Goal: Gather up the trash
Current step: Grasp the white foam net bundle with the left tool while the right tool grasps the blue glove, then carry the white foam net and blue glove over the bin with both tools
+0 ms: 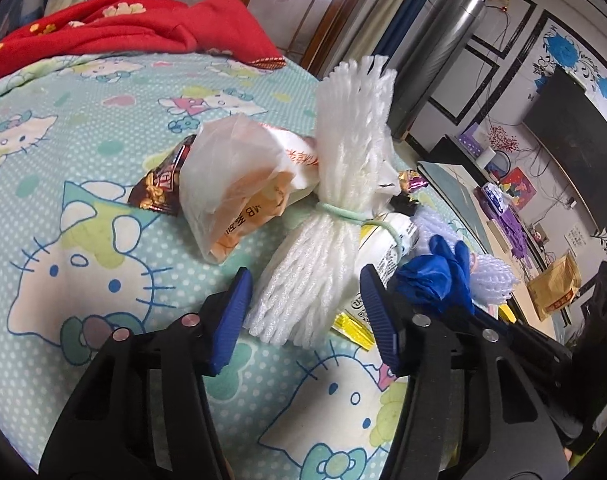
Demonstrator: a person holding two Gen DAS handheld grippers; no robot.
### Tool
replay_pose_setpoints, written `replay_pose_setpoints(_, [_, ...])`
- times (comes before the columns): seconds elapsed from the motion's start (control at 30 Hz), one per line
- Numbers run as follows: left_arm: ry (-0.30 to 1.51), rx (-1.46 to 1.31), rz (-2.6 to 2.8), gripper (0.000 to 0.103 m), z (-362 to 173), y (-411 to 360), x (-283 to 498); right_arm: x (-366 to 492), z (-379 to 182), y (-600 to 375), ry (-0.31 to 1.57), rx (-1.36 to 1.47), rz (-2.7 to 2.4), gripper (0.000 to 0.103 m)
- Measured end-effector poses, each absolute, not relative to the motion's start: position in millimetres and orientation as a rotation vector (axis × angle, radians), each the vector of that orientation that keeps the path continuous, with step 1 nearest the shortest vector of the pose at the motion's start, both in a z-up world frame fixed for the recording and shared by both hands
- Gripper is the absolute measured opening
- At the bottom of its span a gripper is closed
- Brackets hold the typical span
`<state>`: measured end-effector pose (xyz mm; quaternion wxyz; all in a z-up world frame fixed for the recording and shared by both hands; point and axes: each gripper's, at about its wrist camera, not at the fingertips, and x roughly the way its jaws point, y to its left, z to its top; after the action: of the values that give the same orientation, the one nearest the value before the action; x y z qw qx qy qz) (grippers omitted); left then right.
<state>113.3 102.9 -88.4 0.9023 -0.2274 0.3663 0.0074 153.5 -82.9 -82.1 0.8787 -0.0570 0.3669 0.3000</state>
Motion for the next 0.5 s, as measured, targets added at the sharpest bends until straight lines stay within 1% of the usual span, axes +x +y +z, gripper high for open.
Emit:
replay_pose_setpoints(0.13, [0.763,-0.474,0.014,0.037,-89,104,114,150,-85,-84,0.78,-0.12,0.626,0.014])
replay_pose_setpoints(0.3, [0.747,-0.461,0.009,0.023,-86,102,111,141,-85,-83,0.783,-0.131,0.643,0.013])
replay_pose_setpoints(0.5, [0.72,-0.441,-0.002,0.018,-80,99,106,134,-78,-81,0.768,-0.137,0.67,0.011])
